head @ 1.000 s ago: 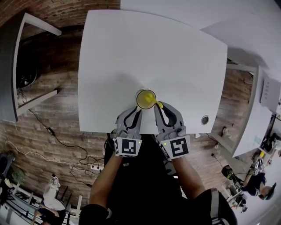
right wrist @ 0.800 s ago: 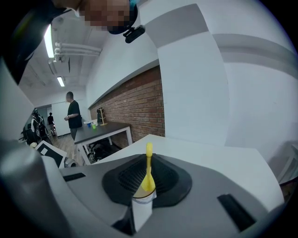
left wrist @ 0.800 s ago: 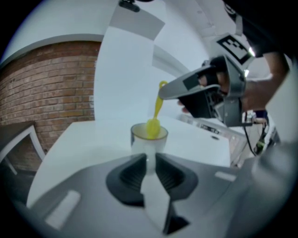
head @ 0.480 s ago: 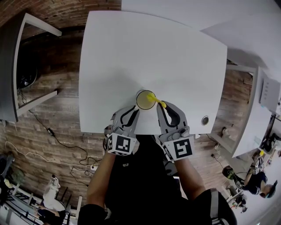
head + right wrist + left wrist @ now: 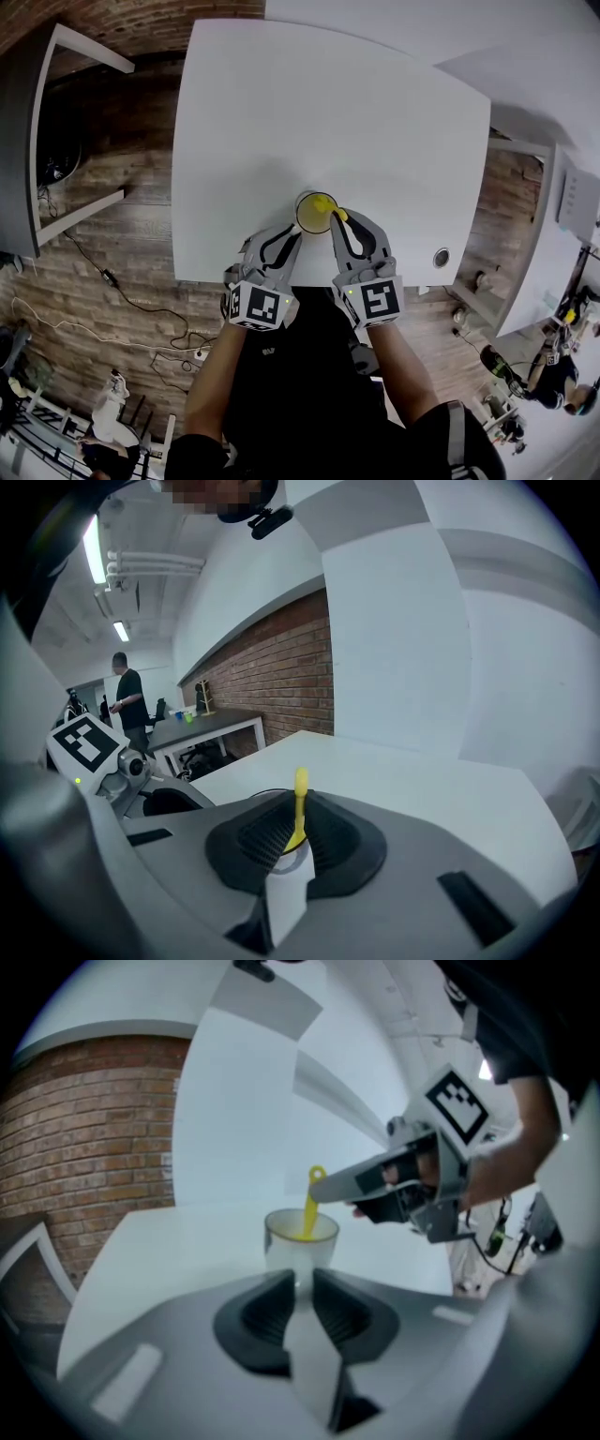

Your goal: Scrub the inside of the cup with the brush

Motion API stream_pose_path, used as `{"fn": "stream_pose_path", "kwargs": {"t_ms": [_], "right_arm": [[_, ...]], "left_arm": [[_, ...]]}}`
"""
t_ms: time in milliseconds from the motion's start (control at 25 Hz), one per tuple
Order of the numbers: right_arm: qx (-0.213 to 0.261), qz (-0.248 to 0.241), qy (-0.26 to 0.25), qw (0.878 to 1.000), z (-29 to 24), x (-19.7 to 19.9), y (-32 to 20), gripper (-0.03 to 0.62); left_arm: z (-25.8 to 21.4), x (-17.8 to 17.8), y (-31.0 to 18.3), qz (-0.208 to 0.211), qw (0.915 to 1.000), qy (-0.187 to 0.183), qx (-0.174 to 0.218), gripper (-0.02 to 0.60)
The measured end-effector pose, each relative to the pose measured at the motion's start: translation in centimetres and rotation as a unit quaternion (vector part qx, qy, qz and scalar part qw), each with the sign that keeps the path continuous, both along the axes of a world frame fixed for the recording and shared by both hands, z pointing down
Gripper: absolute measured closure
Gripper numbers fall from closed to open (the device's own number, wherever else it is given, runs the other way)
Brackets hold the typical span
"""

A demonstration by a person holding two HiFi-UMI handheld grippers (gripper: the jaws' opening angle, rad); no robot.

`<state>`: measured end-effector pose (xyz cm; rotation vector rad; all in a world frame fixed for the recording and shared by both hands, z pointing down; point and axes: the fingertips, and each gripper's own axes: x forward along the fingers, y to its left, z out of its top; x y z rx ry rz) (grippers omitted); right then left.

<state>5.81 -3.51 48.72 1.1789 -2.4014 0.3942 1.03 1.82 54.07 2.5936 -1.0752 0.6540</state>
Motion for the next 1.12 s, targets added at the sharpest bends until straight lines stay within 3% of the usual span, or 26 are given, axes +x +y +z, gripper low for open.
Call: {"fn": "stream_pose_path", "kwargs": {"t_ms": [240, 520, 840, 1120], "right_arm": [[0.001, -0.001, 0.002, 1.0, -0.4, -0.3, 0.3, 0.565], [0.049, -0.052, 0.005, 0.997, -2.9, -1.5, 0.1, 0.565], [0.067, -0.121, 0.018, 0.99, -4.7, -2.1, -0.1, 0.565], [0.071, -0.155, 0.023, 0.985, -4.5, -2.3, -0.3, 0.565]], "left_arm": [[-0.1, -0.2, 0.1, 0.029, 0.9995, -0.008, -0.004, 0.522], [0.2, -0.9, -0.8, 0.087, 0.9959, -0.027, -0.006, 0.522], [0.2, -1.6, -2.1, 0.155, 0.9866, -0.051, -0.003, 0.522], [0.1, -1.8, -2.2, 0.219, 0.9748, -0.041, -0.004, 0.522]]}}
